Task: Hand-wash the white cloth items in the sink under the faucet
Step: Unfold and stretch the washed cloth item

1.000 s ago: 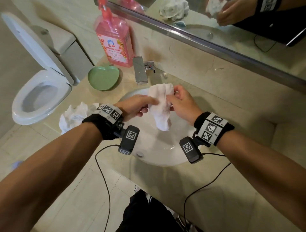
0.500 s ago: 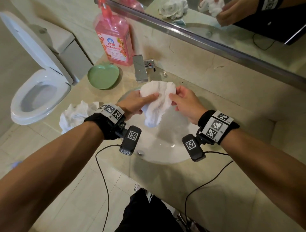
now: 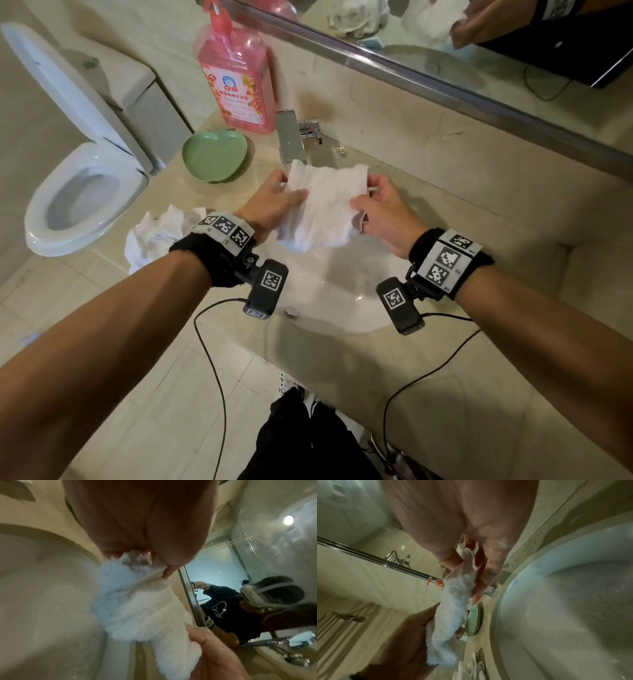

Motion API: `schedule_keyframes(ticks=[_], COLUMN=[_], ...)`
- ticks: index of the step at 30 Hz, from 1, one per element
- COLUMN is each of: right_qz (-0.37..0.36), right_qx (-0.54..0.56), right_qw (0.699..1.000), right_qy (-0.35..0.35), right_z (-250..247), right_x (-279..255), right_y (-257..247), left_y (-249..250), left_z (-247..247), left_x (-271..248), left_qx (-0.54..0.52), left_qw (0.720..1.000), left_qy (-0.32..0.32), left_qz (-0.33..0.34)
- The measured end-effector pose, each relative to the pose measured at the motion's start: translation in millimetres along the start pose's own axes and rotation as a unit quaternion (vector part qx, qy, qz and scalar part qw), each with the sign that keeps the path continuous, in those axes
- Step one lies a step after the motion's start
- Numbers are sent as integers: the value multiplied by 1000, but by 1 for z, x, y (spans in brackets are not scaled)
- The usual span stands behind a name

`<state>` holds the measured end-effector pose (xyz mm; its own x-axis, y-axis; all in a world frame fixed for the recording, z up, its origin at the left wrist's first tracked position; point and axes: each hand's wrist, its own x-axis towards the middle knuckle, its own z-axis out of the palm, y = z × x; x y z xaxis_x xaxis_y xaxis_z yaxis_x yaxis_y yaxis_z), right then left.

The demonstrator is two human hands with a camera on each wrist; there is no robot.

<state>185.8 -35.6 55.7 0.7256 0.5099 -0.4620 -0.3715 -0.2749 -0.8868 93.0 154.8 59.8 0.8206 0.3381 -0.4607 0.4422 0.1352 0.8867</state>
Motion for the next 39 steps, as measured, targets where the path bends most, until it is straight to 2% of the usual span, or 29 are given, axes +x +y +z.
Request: schedule_keyframes(ticks=[3, 5, 8, 10, 13, 14, 17, 21, 25, 31, 34, 36, 39], right_qz=[21, 25, 20, 0, -23, -19, 0, 14, 32, 99, 102, 96, 114], right_qx=[-10, -38, -82, -107, -154, -157, -141, -168, -178, -138, -156, -162, -159], right_qw=[998, 996, 993, 991, 986, 986, 989, 985, 979, 973, 969, 966, 968], right_qy=[-54, -75, -81, -74, -59, -57, -36, 28, 97, 153, 160, 178, 159], right_z=[-3, -4, -4, -3, -5, -5, -1, 9, 13, -26, -49, -60, -68], right_x=[-3, -5, -7, -11, -21, -26, -46, -88, -142, -217, -231, -233, -229], right_y=[8, 11, 9, 7, 7, 8, 15, 31, 63, 127, 161, 184, 219], left_y=[2, 3, 2, 2, 3, 3, 0, -15, -37, -92, -121, -138, -162], left_z=[4, 6, 3, -2, -11, -12, -14, -15, 2, 71, 100, 113, 125], left_x=[-5, -6, -3, -4, -9, -12, -22, -42, -64, -96, -100, -93, -81], left_qx=[39, 111, 220, 195, 113, 115, 178, 195, 260, 230, 250, 245, 292], left_qw=[998, 989, 969, 979, 993, 993, 981, 969, 940, 919, 907, 911, 900], left_qy=[43, 88, 113, 61, -19, -35, -63, -149, -206, -319, -337, -329, -322], left_qz=[34, 42, 9, -11, -4, 4, 35, 38, 80, 27, 41, 47, 17])
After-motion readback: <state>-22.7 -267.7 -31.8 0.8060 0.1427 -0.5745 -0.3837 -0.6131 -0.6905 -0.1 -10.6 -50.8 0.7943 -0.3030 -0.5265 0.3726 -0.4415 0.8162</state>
